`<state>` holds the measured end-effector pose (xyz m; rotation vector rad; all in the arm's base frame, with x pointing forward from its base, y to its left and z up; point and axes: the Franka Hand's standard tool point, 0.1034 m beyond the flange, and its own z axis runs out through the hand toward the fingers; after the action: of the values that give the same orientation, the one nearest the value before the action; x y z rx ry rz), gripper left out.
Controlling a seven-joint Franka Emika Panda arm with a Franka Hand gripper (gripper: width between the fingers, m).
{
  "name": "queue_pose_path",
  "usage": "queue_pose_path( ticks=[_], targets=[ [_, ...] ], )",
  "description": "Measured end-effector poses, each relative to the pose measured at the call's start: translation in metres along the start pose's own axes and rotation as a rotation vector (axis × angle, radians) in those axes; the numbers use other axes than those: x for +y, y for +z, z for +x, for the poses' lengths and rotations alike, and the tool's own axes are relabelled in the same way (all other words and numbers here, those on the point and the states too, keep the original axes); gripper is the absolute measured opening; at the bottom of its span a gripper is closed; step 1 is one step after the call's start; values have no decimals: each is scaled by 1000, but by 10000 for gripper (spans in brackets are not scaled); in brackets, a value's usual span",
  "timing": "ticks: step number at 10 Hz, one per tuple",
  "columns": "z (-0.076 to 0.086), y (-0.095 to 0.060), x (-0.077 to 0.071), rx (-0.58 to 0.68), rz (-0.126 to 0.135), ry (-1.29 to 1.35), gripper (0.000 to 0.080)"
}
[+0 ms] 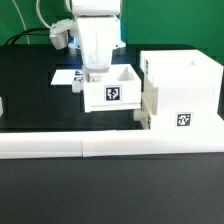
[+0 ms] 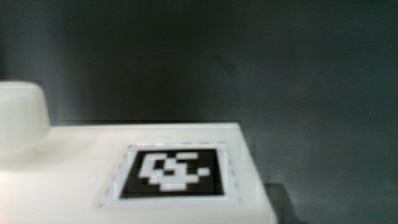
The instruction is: Assemble drawer
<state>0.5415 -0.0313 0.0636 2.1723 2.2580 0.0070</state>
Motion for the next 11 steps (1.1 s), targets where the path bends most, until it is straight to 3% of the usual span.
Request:
queue_pose_path(
  ticks=[11],
  targets=[
    [14,10,3,13,12,-8,42]
  ],
)
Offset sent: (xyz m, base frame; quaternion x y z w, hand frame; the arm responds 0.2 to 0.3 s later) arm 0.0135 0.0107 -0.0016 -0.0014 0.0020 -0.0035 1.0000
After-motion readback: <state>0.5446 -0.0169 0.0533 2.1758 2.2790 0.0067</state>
